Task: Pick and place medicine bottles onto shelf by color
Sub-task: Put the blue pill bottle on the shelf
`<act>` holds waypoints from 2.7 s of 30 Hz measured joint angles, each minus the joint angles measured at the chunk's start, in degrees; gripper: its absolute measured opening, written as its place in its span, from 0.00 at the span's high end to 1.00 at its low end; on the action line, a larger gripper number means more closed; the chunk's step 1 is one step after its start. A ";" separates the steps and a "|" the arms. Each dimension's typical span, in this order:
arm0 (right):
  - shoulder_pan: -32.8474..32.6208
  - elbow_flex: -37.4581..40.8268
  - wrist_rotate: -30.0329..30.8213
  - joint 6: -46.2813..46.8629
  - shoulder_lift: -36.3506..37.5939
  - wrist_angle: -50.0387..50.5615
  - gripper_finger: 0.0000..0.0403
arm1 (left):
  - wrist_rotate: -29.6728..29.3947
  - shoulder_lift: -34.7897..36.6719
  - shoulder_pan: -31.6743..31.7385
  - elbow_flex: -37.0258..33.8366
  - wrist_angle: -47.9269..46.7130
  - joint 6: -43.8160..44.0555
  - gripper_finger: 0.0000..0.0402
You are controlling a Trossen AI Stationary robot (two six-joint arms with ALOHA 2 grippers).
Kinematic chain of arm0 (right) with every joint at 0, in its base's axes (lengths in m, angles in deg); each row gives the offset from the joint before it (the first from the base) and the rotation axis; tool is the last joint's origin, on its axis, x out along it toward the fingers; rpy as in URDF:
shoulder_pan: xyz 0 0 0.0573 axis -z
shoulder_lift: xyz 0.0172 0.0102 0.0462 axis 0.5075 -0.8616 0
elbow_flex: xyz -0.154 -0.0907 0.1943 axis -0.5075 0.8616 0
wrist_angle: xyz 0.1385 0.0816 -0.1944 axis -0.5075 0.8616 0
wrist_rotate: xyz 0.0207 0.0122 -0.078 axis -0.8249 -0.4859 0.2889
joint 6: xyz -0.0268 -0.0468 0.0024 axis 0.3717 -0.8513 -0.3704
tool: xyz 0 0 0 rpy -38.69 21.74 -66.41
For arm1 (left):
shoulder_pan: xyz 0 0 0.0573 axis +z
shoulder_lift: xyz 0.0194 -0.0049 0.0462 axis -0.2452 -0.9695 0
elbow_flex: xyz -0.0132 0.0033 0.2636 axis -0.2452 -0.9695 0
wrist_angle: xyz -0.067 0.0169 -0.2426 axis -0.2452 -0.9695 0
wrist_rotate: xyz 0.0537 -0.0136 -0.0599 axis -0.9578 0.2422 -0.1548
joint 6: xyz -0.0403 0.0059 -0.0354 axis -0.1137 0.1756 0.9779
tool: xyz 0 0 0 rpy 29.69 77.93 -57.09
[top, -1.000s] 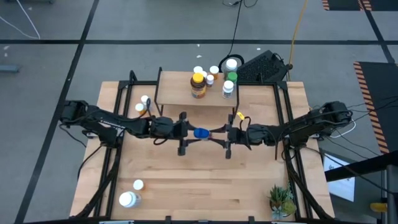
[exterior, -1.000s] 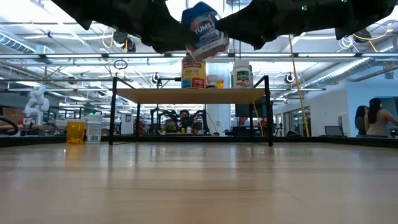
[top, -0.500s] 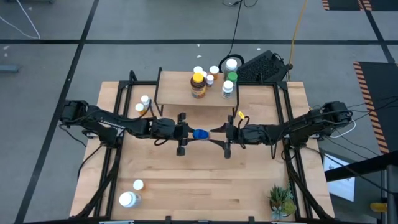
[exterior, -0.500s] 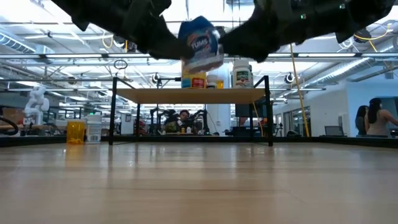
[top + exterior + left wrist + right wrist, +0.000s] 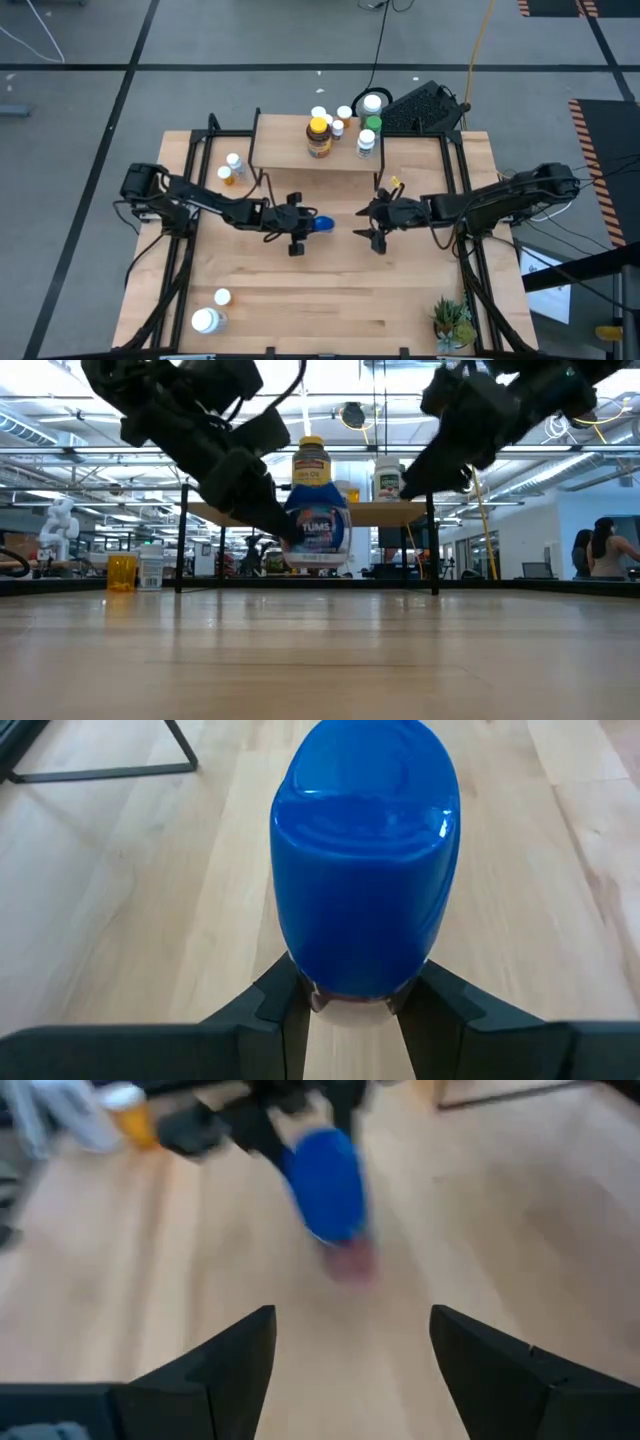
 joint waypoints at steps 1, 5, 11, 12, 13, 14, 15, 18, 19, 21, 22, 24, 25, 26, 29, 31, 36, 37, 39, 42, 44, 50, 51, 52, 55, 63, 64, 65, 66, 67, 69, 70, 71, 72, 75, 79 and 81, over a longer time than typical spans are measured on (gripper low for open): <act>-0.03 -1.11 -0.47 0.01 0.08 1.14 0.35 | 0.00 -0.54 0.02 0.29 0.21 0.00 0.70; -0.09 -6.97 -0.30 -1.72 -1.71 8.19 0.35 | 0.01 -0.88 0.18 0.90 0.25 -0.67 0.70; -0.06 -13.55 1.30 -9.41 -8.45 9.41 0.35 | 0.02 -0.53 0.20 1.72 0.60 -0.95 0.70; 0.12 -14.53 1.26 -10.45 -9.79 8.76 0.35 | 0.01 -0.53 0.20 1.73 0.40 -1.06 0.70; 0.30 -15.65 1.24 -11.34 -11.15 8.15 0.35 | 0.02 -0.53 0.20 1.73 0.13 -1.14 0.70; 0.49 -16.80 1.22 -12.11 -12.38 7.85 0.35 | 0.02 -0.55 0.20 1.73 0.05 -1.14 0.70; 0.78 -17.99 1.12 -12.91 -13.69 7.85 0.35 | 0.04 -0.55 0.20 1.73 -0.14 -1.14 0.70; 1.55 -21.63 0.30 -14.69 -17.44 8.97 0.35 | 0.04 -0.53 0.20 1.73 -0.77 -1.14 0.70; 1.82 -22.69 -0.93 -15.02 -18.74 9.47 0.35 | 0.04 -0.53 0.18 1.71 -1.05 -1.14 0.70; 2.15 -24.67 -3.11 -15.33 -21.12 9.93 0.36 | 0.04 -0.54 0.20 1.71 -1.09 -1.14 0.70; 2.20 -25.55 -3.49 -15.45 -22.06 10.70 0.37 | 0.04 -0.53 0.20 1.71 -1.12 -1.14 0.70; 2.19 -27.19 -3.21 -15.89 -23.68 11.94 0.40 | 0.09 -0.53 0.18 1.69 -1.40 -1.09 0.70; 2.19 -27.71 -3.24 -16.21 -24.22 12.31 0.43 | 0.09 -0.53 0.15 1.69 -1.59 -1.09 0.70; 2.19 -28.14 -3.17 -16.43 -24.70 12.74 0.46 | 0.14 -0.53 0.18 1.69 -1.64 -1.08 0.70; 2.23 -28.62 -3.00 -16.56 -25.00 13.64 0.55 | 0.15 -0.53 0.18 1.69 -1.77 -0.78 0.70; 2.44 -28.64 -3.02 -16.56 -24.50 14.18 0.59 | 0.11 -0.53 0.18 1.69 -1.47 -0.23 0.65; 2.78 -28.61 -2.94 -16.26 -22.28 15.68 0.59 | -1.49 -0.40 0.18 1.69 0.11 0.81 0.54; 2.84 -28.59 -2.96 -16.34 -21.63 16.11 0.59 | -1.56 -0.13 0.18 1.71 0.21 0.76 0.53; 3.07 -28.61 -2.03 -16.67 -19.88 17.73 0.59 | -2.09 0.82 0.18 1.75 -0.63 0.74 0.51; 3.79 -30.53 2.62 -18.37 -16.17 23.64 0.59 | -4.60 3.03 0.46 1.61 -4.40 1.46 0.48; 4.97 -32.38 5.35 -19.46 -13.91 27.28 0.59 | -7.28 5.54 0.50 1.63 -6.65 1.93 0.46; 11.67 -40.38 5.68 -23.12 -10.56 34.01 0.57 | -13.44 12.53 0.61 1.71 -13.57 3.91 0.43; 13.11 -41.54 5.62 -23.98 -10.75 34.65 0.57 | -13.49 13.64 0.61 1.60 -14.85 3.98 0.43; 14.43 -42.54 5.62 -24.80 -11.11 34.91 0.57 | -13.51 14.05 0.61 1.61 -14.47 4.07 0.43; 18.43 -43.92 3.97 -26.81 -12.22 36.27 0.57 | -13.46 14.86 0.61 1.57 -16.11 4.28 0.43; 25.60 -43.61 -2.11 -29.68 -15.92 35.96 0.57 | -13.46 14.84 0.64 1.62 -17.03 4.52 0.43; 26.22 -43.63 -2.47 -30.22 -16.27 35.37 0.57 | -13.46 14.86 0.70 1.62 -17.01 4.52 0.43; 26.84 -43.63 -3.30 -30.55 -16.46 35.18 0.57 | -13.46 14.86 0.72 1.62 -17.05 4.52 0.43; 27.43 -43.70 -4.27 -30.67 -16.63 35.20 0.57 | -13.46 14.86 0.72 1.62 -17.05 4.52 0.43; 28.02 -43.70 -5.18 -30.83 -16.88 34.98 0.57 | -13.46 14.86 0.72 1.62 -17.05 4.52 0.43; 29.13 -43.70 -7.14 -31.01 -17.22 33.85 0.57 | -13.46 14.86 0.72 1.62 -17.01 4.39 0.43; 29.68 -43.70 -7.85 -31.05 -17.24 33.81 0.57 | -13.46 14.86 0.72 1.62 -17.01 4.31 0.43; 30.10 -43.70 -8.07 -31.03 -17.18 33.90 0.56 | -13.46 14.86 0.76 1.62 -17.01 4.32 0.43; 30.46 -43.70 -8.11 -31.11 -17.14 34.03 0.56 | -13.46 14.86 0.85 1.62 -17.01 4.32 0.43; 31.58 -43.70 -10.15 -31.38 -17.19 33.87 0.54 | -13.46 14.86 0.85 1.62 -17.01 4.29 0.43; 32.82 -43.70 -12.53 -31.55 -17.20 33.87 0.49 | -13.47 14.86 0.85 1.62 -17.00 4.07 0.43; 33.11 -43.62 -12.49 -31.74 -17.24 33.70 0.46 | -13.48 14.86 0.84 1.62 -16.99 4.09 0.43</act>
